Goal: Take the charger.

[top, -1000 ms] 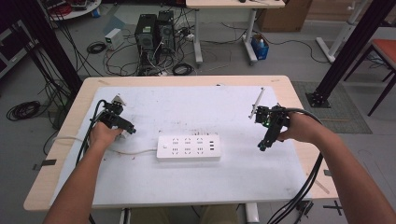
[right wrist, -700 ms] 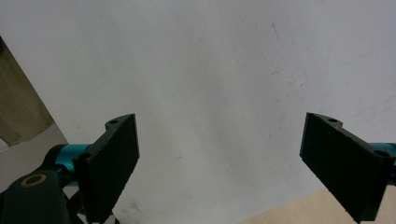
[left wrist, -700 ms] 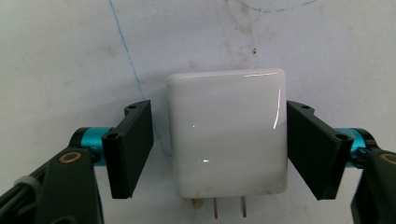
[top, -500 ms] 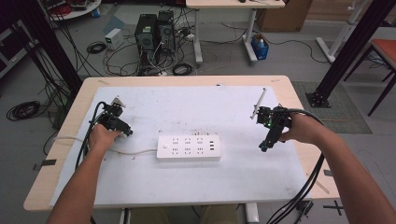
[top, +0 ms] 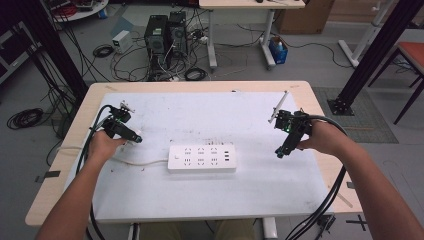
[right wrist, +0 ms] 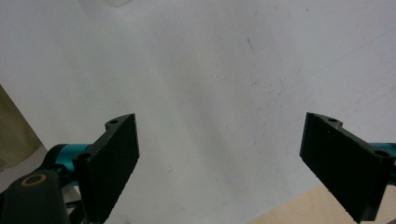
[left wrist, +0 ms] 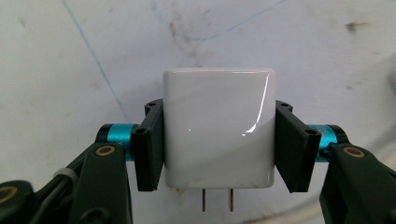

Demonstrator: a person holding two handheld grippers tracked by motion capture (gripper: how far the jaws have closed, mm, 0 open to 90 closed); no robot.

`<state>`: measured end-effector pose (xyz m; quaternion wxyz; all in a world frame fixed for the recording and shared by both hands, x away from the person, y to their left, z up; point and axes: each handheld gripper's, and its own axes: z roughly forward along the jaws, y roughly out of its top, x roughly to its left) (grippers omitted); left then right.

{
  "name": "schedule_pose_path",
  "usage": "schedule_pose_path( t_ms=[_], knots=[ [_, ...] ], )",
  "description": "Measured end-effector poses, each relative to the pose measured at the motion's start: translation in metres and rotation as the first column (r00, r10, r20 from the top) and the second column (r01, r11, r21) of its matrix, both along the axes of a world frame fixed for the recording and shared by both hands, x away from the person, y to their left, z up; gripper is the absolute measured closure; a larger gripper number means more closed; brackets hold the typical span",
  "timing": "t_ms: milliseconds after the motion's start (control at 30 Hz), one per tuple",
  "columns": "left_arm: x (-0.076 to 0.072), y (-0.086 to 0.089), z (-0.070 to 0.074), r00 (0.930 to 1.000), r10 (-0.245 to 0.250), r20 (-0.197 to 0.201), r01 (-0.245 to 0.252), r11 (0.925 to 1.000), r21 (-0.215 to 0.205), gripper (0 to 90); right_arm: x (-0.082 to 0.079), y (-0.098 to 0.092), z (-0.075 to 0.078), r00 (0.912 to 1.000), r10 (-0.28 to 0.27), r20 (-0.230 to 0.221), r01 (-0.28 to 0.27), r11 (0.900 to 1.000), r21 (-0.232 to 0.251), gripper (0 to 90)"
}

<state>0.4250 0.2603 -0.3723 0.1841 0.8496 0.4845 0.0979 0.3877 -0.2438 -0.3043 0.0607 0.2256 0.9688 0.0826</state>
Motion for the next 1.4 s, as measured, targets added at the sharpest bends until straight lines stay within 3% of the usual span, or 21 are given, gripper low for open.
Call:
schedule_pose_path(
  t_ms=[100, 133, 233, 267, 300, 333, 367, 400, 433, 567, 633, 667, 700, 833, 900, 933, 1000, 1033, 1167, 1367, 1400],
  knots=[
    [-0.006, -0.004, 0.02, 0.9967, -0.077, 0.026, 0.077, 0.9969, 0.013, 42.6, -0.001, 0.001, -0.001, 1.0, 0.008, 0.001, -0.008, 1.0, -0.003, 11.2],
    [-0.006, -0.004, 0.02, 0.9967, -0.077, 0.026, 0.077, 0.9969, 0.013, 42.6, -0.001, 0.001, -0.001, 1.0, 0.008, 0.001, -0.008, 1.0, -0.003, 11.2],
    [-0.013, -0.008, 0.047, 0.9869, -0.146, 0.069, 0.146, 0.9892, 0.0, 42.6, -0.003, 0.002, -0.002, 0.9999, 0.015, -0.002, -0.015, 1.0, -0.007, 11.2],
    [-0.013, -0.008, 0.047, 0.9869, -0.146, 0.069, 0.146, 0.9892, 0.0, 42.6, -0.004, 0.002, -0.002, 0.9999, 0.016, -0.003, -0.016, 1.0, -0.01, 11.2],
    [-0.017, -0.011, 0.059, 0.9805, -0.181, 0.077, 0.181, 0.9834, -0.001, 42.6, -0.005, 0.003, -0.002, 0.9999, 0.016, -0.002, -0.016, 1.0, -0.011, 11.2],
    [-0.017, -0.011, 0.059, 0.9805, -0.181, 0.077, 0.181, 0.9834, -0.001, 42.6, -0.005, 0.003, -0.002, 0.9999, 0.016, -0.002, -0.016, 1.0, -0.011, 11.2],
    [-0.022, -0.017, 0.069, 0.9714, -0.222, 0.086, 0.222, 0.975, 0.007, 42.6, -0.006, 0.003, -0.002, 0.9998, 0.022, 0.0, -0.022, 1.0, -0.011, 11.2],
    [-0.022, -0.017, 0.069, 0.9714, -0.222, 0.086, 0.222, 0.975, 0.007, 42.6, -0.007, 0.003, -0.002, 0.9998, 0.019, 0.0, -0.019, 1.0, -0.012, 11.2],
    [-0.029, -0.024, 0.078, 0.9608, -0.256, 0.107, 0.255, 0.9667, 0.019, 42.6, -0.007, 0.003, -0.001, 0.9997, 0.024, 0.005, -0.024, 1.0, -0.012, 11.2],
    [-0.038, -0.034, 0.094, 0.9399, -0.323, 0.112, 0.32, 0.9465, 0.038, 42.6, -0.009, 0.004, 0.0, 0.9997, 0.025, 0.008, -0.025, 1.0, -0.009, 11.2],
    [-0.043, -0.039, 0.098, 0.9284, -0.357, 0.103, 0.355, 0.934, 0.037, 42.6, -0.01, 0.004, 0.0, 0.9994, 0.031, 0.012, -0.031, 1.0, -0.006, 11.2],
    [-0.043, -0.039, 0.098, 0.9284, -0.357, 0.103, 0.355, 0.934, 0.037, 42.6, -0.01, 0.004, 0.0, 0.9994, 0.031, 0.012, -0.031, 1.0, -0.006, 11.2],
    [-0.047, -0.044, 0.101, 0.9148, -0.393, 0.095, 0.39, 0.9197, 0.048, 42.6, -0.011, 0.005, 0.001, 0.9994, 0.032, 0.014, -0.032, 0.999, -0.005, 11.2],
    [-0.059, -0.052, 0.105, 0.8937, -0.437, 0.103, 0.437, 0.8993, 0.024, 42.7, -0.012, 0.007, 0.002, 0.9989, 0.041, 0.025, -0.041, 0.999, 0.002, 11.2],
    [-0.064, -0.057, 0.107, 0.8754, -0.473, 0.1, 0.472, 0.8808, 0.032, 42.6, -0.013, 0.008, 0.003, 0.9984, 0.046, 0.031, -0.047, 0.999, 0.007, 11.2],
    [-0.064, -0.057, 0.107, 0.8754, -0.473, 0.1, 0.472, 0.8808, 0.032, 42.6, -0.013, 0.008, 0.003, 0.9984, 0.046, 0.031, -0.047, 0.999, 0.007, 11.2],
    [-0.07, -0.064, 0.109, 0.8547, -0.51, 0.099, 0.51, 0.86, 0.028, 42.6, -0.014, 0.01, 0.004, 0.9984, 0.048, 0.032, -0.048, 0.999, 0.007, 11.2],
    [-0.075, -0.069, 0.111, 0.8336, -0.543, 0.103, 0.543, 0.8394, 0.03, 42.6, -0.014, 0.011, 0.004, 0.9981, 0.052, 0.033, -0.052, 0.999, 0.01, 11.2],
    [-0.082, -0.079, 0.114, 0.8094, -0.576, 0.112, 0.576, 0.8165, 0.038, 42.6, -0.015, 0.012, 0.004, 0.9983, 0.048, 0.033, -0.048, 0.999, 0.005, 11.2],
    [-0.086, -0.089, 0.116, 0.7834, -0.61, 0.118, 0.61, 0.7912, 0.038, 42.6, -0.015, 0.013, 0.004, 0.9978, 0.055, 0.038, -0.055, 0.998, 0.009, 11.2],
    [-0.086, -0.091, 0.116, 0.7828, -0.61, 0.122, 0.611, 0.7909, 0.034, 42.6, -0.015, 0.013, 0.005, 0.998, 0.051, 0.038, -0.051, 0.999, 0.007, 11.2]
  ],
)
